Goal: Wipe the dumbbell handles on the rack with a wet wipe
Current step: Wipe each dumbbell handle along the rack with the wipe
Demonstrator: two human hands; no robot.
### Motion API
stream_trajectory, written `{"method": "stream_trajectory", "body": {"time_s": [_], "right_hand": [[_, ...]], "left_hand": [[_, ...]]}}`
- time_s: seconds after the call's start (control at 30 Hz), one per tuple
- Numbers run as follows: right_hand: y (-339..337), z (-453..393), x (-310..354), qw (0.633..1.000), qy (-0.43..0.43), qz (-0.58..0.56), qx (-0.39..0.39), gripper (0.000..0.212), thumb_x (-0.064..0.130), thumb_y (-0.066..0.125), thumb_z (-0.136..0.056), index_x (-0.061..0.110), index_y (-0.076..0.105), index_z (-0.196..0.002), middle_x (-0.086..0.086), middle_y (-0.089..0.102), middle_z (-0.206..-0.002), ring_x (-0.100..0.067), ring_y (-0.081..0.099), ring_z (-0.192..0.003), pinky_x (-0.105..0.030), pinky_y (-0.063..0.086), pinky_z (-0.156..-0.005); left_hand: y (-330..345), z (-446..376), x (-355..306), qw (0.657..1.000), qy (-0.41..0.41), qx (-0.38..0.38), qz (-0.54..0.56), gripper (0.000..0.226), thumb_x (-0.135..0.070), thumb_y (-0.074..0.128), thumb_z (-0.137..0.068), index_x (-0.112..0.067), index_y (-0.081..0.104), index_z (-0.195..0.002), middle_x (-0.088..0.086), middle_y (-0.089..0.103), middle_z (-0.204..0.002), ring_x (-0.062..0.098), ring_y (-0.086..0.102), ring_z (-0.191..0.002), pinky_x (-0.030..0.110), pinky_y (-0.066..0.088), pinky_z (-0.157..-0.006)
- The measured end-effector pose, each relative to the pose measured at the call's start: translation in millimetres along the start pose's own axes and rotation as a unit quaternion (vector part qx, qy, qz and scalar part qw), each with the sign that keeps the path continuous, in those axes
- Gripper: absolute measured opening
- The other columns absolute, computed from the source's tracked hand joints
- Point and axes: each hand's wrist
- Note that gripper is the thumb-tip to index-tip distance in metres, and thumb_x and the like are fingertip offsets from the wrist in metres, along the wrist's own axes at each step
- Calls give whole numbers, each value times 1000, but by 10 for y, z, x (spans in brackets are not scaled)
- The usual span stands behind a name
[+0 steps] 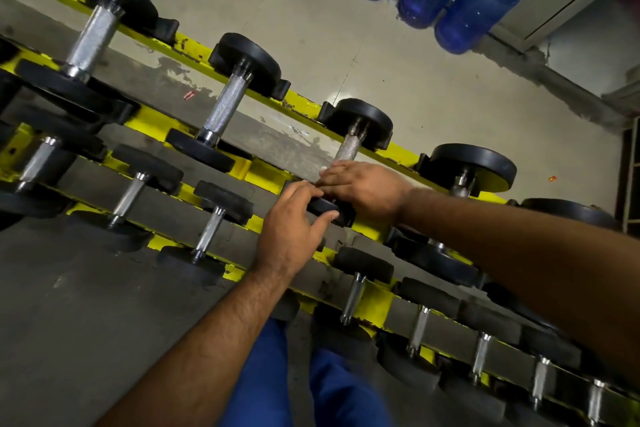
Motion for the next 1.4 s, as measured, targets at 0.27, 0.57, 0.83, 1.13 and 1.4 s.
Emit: {"method": "stream_trajectory", "body": {"time_s": [0.27, 0.57, 0.83, 1.13, 1.4], "right_hand": [[-224, 33, 164, 977, 190, -50, -80, 49, -8, 47, -83, 13, 71, -119, -4, 67, -128, -24, 60, -122, -41, 52, -99], [-477, 798, 416, 889, 340, -250, -179, 42, -3, 46, -86, 17, 75, -109, -1, 70, -121, -16, 62, -114, -24, 45, -94], [-600, 1872, 425, 888, 314, -307, -135, 42, -1, 46, -89, 22, 75, -108, 5, 66, -127, -7, 58, -109, -21, 41, -88], [-398, 2509, 264, 897, 285, -289, -176, 41, 0, 50, -86, 24, 76, -106, 6, 72, -111, -5, 64, -102, -21, 47, -86], [57, 2464, -15, 904, 249, -233, -258, 38, 7, 50, -86, 21, 73, -112, 3, 73, -111, -15, 67, -101, -27, 52, -86]], "left_hand": [[6, 22, -128, 998, -2, -2, -67, 31, -30, 75, -83, -16, 63, -108, -3, 59, -111, 17, 58, -98, 31, 50, -81], [235, 338, -601, 982, 29, -47, -182, 38, -28, 68, -86, -11, 59, -119, 8, 59, -113, 29, 59, -101, 43, 53, -82], [839, 788, -1267, 983, -12, -40, -179, 45, -30, 67, -88, -11, 57, -128, 9, 58, -124, 29, 59, -109, 38, 47, -92], [1514, 1043, -1641, 980, -25, 13, -199, 42, -33, 68, -88, -12, 58, -123, 8, 58, -122, 27, 56, -113, 36, 45, -92], [1899, 998, -1498, 968, 27, -6, -250, 43, -39, 58, -93, -3, 60, -118, 13, 54, -119, 32, 48, -122, 44, 43, -103]]}}
Point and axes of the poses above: each hand's wrist, its own z-axis away from the middle knuckle, its own y-axis out of the palm, x = y × z
